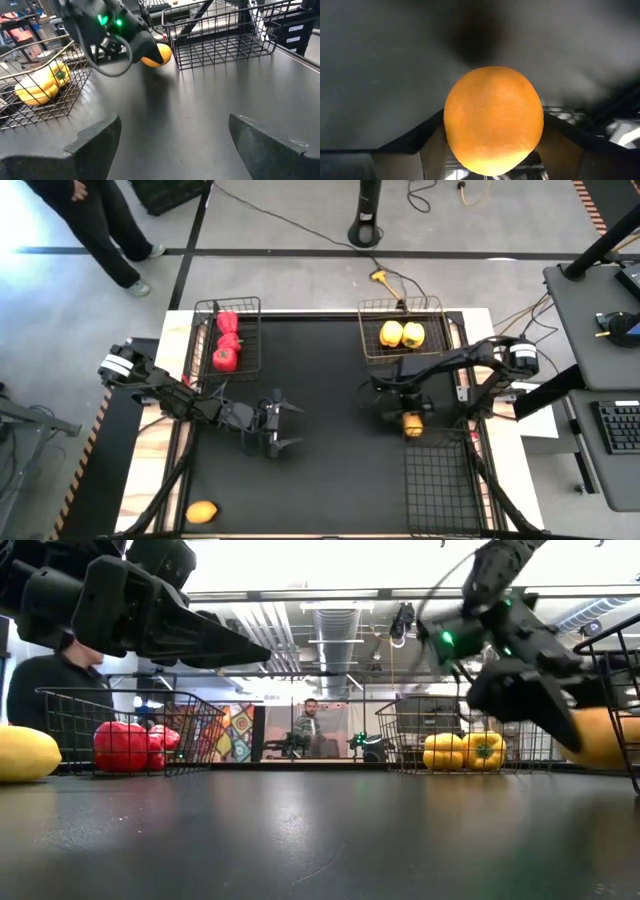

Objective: Sort produce into baskets
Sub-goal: Put the top right yellow lemon into the bottom black mesh basket

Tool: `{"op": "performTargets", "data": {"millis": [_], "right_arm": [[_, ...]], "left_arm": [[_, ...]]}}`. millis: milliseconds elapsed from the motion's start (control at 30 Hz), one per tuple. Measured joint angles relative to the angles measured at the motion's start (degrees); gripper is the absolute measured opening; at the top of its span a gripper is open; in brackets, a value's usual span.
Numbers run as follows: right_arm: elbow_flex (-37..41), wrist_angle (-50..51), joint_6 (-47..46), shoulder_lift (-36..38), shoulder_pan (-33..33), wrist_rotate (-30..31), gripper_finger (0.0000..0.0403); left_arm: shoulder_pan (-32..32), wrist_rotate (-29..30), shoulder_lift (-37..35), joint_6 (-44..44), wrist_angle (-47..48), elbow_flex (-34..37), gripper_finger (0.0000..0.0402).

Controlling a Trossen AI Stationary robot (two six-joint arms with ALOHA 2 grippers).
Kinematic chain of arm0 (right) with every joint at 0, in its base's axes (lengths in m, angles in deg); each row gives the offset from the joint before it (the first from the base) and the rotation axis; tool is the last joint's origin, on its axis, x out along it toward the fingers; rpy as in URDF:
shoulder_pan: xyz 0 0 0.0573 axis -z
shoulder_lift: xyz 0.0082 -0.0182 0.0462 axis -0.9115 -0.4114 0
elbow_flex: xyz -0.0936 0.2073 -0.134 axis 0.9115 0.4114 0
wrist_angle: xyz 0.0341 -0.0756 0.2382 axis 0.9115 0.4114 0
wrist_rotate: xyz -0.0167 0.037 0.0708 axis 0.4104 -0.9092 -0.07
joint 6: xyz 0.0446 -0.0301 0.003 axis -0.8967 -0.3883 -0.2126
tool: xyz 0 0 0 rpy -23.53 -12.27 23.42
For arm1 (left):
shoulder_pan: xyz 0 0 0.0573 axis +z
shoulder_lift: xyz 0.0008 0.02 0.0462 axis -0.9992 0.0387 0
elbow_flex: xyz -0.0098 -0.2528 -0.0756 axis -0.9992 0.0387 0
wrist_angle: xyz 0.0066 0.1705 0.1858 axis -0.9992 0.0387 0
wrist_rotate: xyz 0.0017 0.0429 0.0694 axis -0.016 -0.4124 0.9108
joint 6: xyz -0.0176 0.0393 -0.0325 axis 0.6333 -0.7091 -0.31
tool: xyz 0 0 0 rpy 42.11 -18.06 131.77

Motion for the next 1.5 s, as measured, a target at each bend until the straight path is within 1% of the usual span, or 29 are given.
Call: {"op": "performTargets", "data": {"millis": [100, 233, 433, 567, 700, 767, 833, 1000, 1100, 1200, 1367, 1500], "right_arm": [[-4.7, 0.0, -0.6, 0.0, -1.8, 1.9, 0.024], [-11.8, 0.2, -1.6, 0.0, -4.5, 6.7, 0.024], [-24.5, 0.7, -2.7, 0.0, -10.4, 12.6, 0.024], [-31.9, 4.7, -8.5, 0.0, -17.3, 13.0, 0.024], [-35.9, 16.0, -18.7, 0.1, -25.5, 12.5, 0.0245], [-36.1, 21.5, -23.7, 0.2, -29.4, 10.7, 0.0244], [-35.7, 23.7, -27.9, 0.4, -33.3, 9.0, 0.024], [-33.4, 23.5, -35.6, 0.4, -41.2, 8.3, 0.024], [-30.1, 23.1, -39.3, 0.4, -44.7, 8.4, 0.0242], [-25.9, 19.7, -42.1, 0.9, -47.2, 8.3, 0.0237], [-16.8, 7.1, -46.7, 4.1, -48.6, 8.8, 0.0233], [-9.5, 1.8, -45.9, 6.9, -48.6, 9.9, 0.0233]], "left_arm": [[0.0, 0.0, 0.0, -0.2, 0.0, 0.0, 0.0349], [0.0, 0.1, 0.0, -0.2, 0.0, 0.0, 0.0349], [0.0, 0.1, 0.0, -0.2, 0.1, 0.0, 0.0349], [0.0, 0.1, 0.0, -0.2, 0.1, 0.0, 0.0349], [0.0, 0.1, 0.0, 0.8, 0.1, 0.0, 0.0349], [0.0, 0.1, 0.0, 1.3, 0.1, 0.0, 0.0349], [0.0, 0.0, 0.0, 1.6, 0.1, 0.0, 0.0349], [0.0, 0.0, 0.0, 2.0, 0.1, 0.0, 0.0349], [0.0, 0.0, 0.0, 2.0, -0.1, 0.0, 0.0349], [0.0, 0.0, 0.0, 2.0, -0.1, 0.0, 0.0349], [0.0, 0.0, 0.0, 1.9, -0.2, 0.0, 0.0349], [0.0, 0.0, 0.0, 1.5, -0.6, 0.0, 0.0349]]}}
